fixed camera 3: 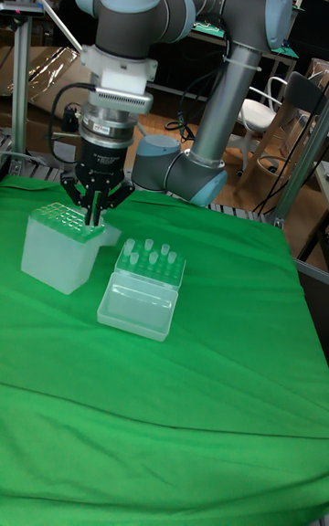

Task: Insert a large pipette tip into the holder for large pipette tips

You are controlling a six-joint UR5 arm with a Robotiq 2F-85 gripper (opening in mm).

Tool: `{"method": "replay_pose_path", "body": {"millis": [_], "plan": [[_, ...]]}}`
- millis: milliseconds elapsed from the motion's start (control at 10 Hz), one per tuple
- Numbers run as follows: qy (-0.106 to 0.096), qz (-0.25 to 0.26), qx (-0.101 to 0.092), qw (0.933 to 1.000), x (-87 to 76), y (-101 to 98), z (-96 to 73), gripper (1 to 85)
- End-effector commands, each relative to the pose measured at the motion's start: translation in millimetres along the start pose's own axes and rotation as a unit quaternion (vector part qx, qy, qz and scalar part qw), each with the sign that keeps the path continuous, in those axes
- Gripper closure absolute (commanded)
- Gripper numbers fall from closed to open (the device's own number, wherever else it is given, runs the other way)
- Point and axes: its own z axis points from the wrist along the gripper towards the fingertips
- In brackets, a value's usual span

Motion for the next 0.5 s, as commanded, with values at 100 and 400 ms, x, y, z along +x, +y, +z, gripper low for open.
{"method": "replay_pose_path", "body": {"millis": [100,400], "plan": [[0.016,0.001,0.000,0.9999,6.8,2.1,-27.5,84.7],[0.016,-0.009,-0.005,0.9998,0.8,-2.7,-31.1,84.7]]}}
